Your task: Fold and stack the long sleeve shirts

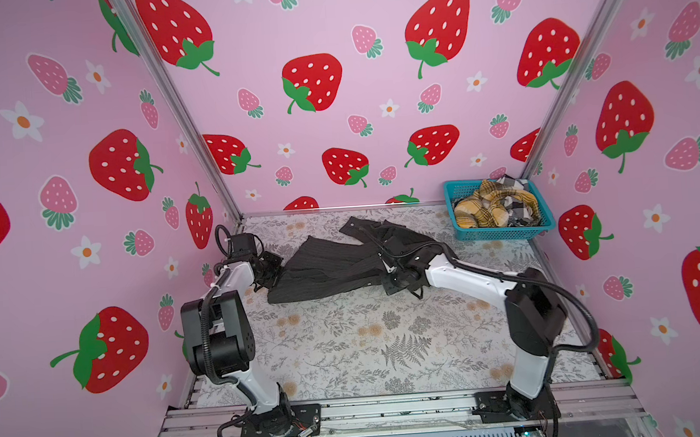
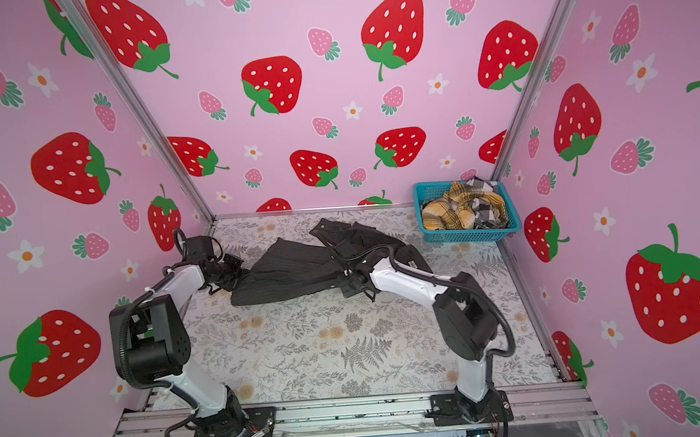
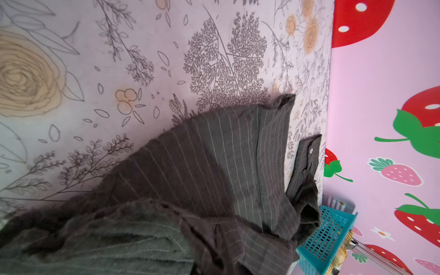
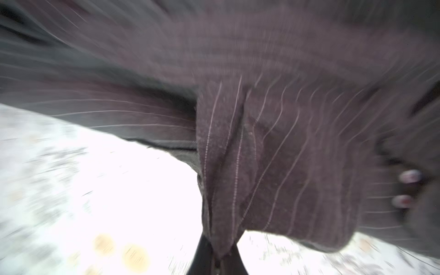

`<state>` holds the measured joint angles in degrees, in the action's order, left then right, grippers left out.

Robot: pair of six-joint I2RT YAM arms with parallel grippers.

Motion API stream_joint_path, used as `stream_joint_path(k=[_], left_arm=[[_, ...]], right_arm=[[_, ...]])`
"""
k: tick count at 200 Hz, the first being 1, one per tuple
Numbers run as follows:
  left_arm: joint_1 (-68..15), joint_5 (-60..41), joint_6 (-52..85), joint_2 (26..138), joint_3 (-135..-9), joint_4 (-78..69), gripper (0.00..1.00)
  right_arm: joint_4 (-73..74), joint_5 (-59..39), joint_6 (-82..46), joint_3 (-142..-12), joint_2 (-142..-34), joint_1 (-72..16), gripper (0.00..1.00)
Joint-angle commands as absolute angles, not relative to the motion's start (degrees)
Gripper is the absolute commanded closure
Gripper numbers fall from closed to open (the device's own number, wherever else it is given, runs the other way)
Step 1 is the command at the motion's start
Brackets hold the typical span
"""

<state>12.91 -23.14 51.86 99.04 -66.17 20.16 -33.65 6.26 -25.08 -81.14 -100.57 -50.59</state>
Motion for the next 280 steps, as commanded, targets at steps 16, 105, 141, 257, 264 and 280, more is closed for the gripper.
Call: stream_joint_path(k=[16, 105, 141, 257, 264, 280], left_arm=[[12.7, -19.3, 49.9, 98.8, -67.0, 20.7, 1.00], [13.5, -10.0, 48.9, 95.0, -73.6, 26.8, 1.00], [16.4, -5.7, 52.0, 90.5, -75.8, 27.2, 1.00], [18.2, -6.7, 48.2, 79.8, -76.5, 27.6, 1.00], [17.7, -7.5, 47.9, 78.6, -73.5, 27.1, 1.00], [15.3, -10.2, 46.3, 75.2, -66.6, 27.0, 1.00]], right_arm=[[-40.0, -0.4, -20.2, -87.3, -89.6, -46.5, 1.00], [-50.7, 1.0, -12.8, -125.5, -108.9, -30.2, 1.00], [-48.7, -8.3, -18.4, -142.7, -112.3, -24.1, 1.00], [-34.5, -18.8, -21.4, -79.0, -79.7, -21.8, 1.00], [-32.8, -18.3, -22.4, -72.7, -78.2, -22.3, 1.00], [-31.1, -17.3, -23.4, -62.0, -77.3, -24.8, 1.00]])
